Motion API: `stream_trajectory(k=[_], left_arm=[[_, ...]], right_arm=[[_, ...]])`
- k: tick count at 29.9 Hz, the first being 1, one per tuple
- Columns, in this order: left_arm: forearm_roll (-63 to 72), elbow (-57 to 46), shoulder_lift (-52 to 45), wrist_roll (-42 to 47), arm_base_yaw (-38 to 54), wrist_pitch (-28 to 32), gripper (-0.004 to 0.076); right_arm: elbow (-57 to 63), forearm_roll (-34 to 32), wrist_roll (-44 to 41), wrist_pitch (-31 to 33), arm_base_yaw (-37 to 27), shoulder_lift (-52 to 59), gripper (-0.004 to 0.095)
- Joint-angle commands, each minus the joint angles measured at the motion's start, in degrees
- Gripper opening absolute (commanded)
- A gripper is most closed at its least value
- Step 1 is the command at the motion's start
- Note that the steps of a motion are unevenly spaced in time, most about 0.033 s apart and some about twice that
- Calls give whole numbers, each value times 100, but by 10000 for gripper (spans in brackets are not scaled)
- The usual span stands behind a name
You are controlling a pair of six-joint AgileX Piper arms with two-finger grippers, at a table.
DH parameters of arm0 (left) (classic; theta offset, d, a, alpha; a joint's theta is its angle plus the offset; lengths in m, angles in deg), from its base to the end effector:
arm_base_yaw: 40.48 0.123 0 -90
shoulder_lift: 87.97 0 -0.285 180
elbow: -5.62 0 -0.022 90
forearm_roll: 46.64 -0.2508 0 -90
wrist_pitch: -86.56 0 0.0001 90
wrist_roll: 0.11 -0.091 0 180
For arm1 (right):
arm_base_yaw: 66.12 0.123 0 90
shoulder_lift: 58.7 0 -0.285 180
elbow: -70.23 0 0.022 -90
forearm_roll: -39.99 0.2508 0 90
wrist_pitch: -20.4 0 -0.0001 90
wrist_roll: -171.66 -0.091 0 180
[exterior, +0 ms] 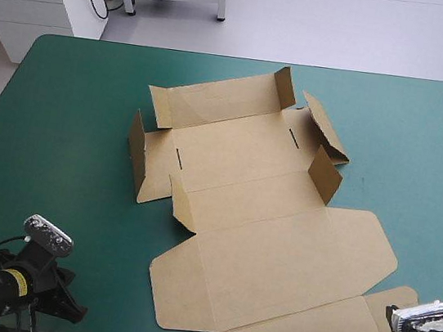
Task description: Fold the box
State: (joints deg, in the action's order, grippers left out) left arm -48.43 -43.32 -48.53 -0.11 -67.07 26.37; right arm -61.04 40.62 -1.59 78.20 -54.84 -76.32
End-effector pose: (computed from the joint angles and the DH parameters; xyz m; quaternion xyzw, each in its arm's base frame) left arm 0.0703 -0.0324 0.2555 0.2250 0.9358 -0.0475 0.2670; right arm 0.0239 0.0056 0.2789 -0.1380 0.8727 0.0240 0.4677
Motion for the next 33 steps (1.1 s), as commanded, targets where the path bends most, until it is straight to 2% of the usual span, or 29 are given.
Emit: stream_trajectory(k=[1, 6, 14, 20, 33], left_arm=[[19, 132, 47, 0, -8, 251, -8], [19, 132, 47, 0, -8, 251, -8], [19, 132, 47, 0, -8, 251, -8], [19, 132, 47, 0, -8, 251, -8], [19, 132, 47, 0, -8, 251, -8]], right_arm=[[-162, -63, 31, -636, -6, -120, -2], [-162, -63, 68, -1549, -6, -135, -2], [-461, -63, 453, -2480, -6, -750, -2], [-1053, -63, 748, -2753, -6, -1775, -2], [-2675, -20, 725, -2941, -6, -4220, -2]])
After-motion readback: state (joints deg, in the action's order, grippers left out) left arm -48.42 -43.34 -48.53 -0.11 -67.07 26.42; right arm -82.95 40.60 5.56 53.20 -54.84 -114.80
